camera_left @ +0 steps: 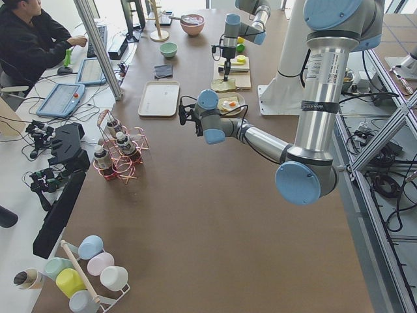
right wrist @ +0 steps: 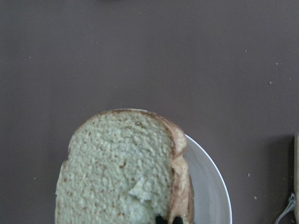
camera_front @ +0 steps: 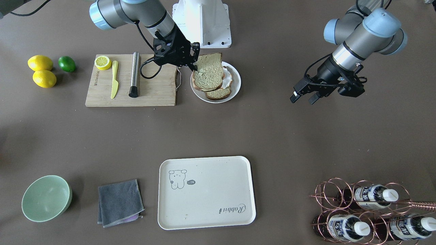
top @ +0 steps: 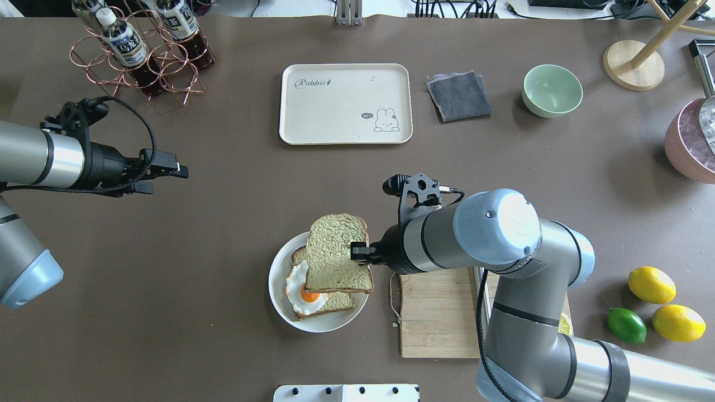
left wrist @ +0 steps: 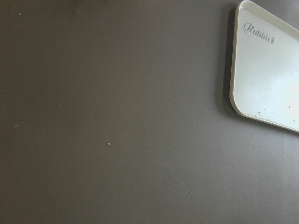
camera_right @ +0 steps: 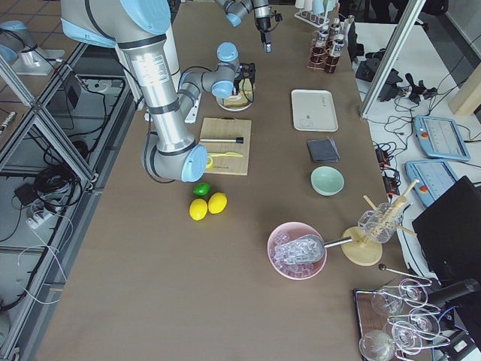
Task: Make sandwich and place on tray
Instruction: 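Lower the bread slice onto the egg toast and open the right gripper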
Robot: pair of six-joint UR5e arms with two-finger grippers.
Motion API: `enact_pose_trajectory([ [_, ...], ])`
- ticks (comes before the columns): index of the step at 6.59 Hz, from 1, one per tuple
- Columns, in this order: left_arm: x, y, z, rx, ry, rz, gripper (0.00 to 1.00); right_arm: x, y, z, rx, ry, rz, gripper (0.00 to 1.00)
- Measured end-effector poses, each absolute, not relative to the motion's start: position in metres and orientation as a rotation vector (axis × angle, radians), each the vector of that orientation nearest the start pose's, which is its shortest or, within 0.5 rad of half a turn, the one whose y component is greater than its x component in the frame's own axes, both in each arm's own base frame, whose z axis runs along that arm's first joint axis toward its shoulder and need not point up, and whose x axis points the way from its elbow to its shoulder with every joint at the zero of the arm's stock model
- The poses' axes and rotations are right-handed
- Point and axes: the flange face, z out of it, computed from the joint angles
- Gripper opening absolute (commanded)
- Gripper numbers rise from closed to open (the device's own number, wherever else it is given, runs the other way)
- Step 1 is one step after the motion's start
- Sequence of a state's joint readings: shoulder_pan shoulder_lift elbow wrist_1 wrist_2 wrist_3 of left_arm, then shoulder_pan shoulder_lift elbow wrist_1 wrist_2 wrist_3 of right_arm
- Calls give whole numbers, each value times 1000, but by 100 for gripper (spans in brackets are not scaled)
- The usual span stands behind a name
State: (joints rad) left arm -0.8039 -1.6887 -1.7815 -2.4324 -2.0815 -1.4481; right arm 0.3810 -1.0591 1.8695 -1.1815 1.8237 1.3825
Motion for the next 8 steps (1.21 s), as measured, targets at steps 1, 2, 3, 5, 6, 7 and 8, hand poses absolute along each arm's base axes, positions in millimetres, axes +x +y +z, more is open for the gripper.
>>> enact_pose_trajectory([
  [1, 313, -447, 398, 118, 1240, -288, 97, -531, -325, 190, 139, -1192, 3, 0],
  [2, 314, -448, 397, 118, 1240, -288, 97, -541, -324, 197, 156, -1170, -16, 0],
  [3, 315, -449, 397, 118, 1239, -287, 97, -551, -322, 205, 167, -1151, -31, 0],
  [5, 317, -449, 397, 117, 1239, -286, 97, -565, -312, 212, 186, -1128, -64, 0],
  [6, 318, -450, 397, 116, 1238, -285, 97, -571, -305, 211, 194, -1126, -74, 0],
  [7, 319, -450, 398, 115, 1237, -285, 97, -577, -300, 208, 201, -1127, -86, 0],
  [8, 319, -450, 398, 115, 1237, -285, 97, -582, -296, 206, 211, -1125, -97, 0],
])
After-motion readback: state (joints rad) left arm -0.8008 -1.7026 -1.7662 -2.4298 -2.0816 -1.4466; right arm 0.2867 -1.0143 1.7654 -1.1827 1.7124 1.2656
